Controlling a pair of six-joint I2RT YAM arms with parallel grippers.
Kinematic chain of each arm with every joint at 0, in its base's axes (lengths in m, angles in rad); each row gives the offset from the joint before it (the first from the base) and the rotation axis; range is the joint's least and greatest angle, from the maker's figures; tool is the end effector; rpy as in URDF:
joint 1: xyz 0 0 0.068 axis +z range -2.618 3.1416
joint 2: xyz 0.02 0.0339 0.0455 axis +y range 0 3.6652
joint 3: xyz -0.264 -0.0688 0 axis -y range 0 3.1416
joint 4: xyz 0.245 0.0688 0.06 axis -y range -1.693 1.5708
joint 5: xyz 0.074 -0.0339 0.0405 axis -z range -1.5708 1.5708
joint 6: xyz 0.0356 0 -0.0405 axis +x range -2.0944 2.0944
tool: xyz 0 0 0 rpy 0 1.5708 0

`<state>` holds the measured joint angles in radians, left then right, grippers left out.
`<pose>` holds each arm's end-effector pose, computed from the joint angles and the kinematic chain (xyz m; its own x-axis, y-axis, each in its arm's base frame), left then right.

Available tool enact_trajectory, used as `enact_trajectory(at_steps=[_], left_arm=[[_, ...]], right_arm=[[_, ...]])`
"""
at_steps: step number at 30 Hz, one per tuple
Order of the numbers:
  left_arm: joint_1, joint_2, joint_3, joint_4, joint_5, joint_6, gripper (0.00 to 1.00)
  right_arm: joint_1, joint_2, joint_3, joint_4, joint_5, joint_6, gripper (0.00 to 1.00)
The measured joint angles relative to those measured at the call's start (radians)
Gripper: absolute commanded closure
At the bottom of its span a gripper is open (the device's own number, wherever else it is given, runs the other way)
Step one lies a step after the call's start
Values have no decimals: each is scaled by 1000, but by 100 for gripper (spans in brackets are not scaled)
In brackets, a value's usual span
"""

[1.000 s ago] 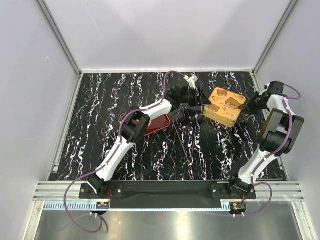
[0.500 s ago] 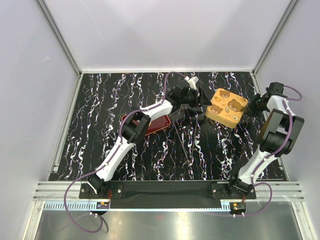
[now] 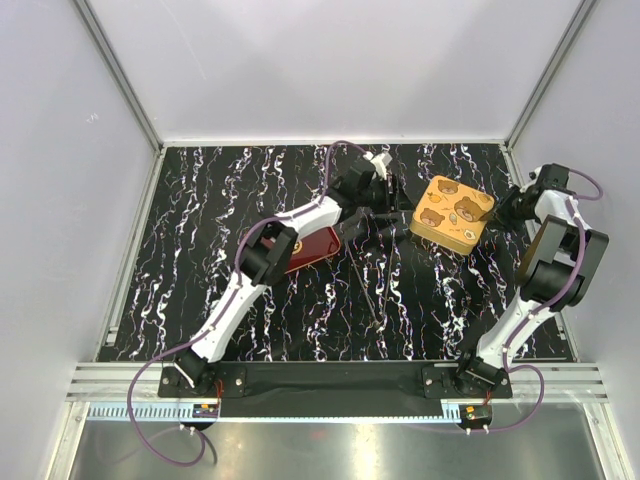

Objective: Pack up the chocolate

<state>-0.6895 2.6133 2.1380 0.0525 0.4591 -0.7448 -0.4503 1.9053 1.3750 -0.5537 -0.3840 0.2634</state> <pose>0.4451 -0.3874 0.1443 -0.8307 -0.1027 -0.5472 0.4339 0.4964 -0.7518 0.3645 -0.1614 0.1961 -0.7043 0.6086 -0.3654 0.4445 0.7794 0.4415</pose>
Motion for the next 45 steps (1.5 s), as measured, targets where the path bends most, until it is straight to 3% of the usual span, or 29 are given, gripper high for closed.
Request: enact_trajectory(at_steps=[7,12,14,22,26,29,33,45], left_arm=[[37,-226,-126,-135,-21,124,33],[60,-517,-238,-192,-64,217,32],[67,-652,-308,-193,-83,247,31],[70,-1043,-679,-216,-181,320,30],[70,-1103,-825,-271,-229,331,30],[72,-1124,-875,-315,-253,334,30],[72,-1176,-895,-347,-266,334,29],[72,-1328,-917,-370,-291,335,29]], right_arm=[[7,-28,52,-97,68,5,65],[10,-106,51,-104,24,33,81],[19,-120,37,-33,-73,64,87],[144,-2,-16,360,-444,237,91],[166,102,-96,515,-533,296,90],[155,207,-98,575,-621,341,89],[147,233,-70,603,-666,354,88],[142,463,341,460,-668,304,87]])
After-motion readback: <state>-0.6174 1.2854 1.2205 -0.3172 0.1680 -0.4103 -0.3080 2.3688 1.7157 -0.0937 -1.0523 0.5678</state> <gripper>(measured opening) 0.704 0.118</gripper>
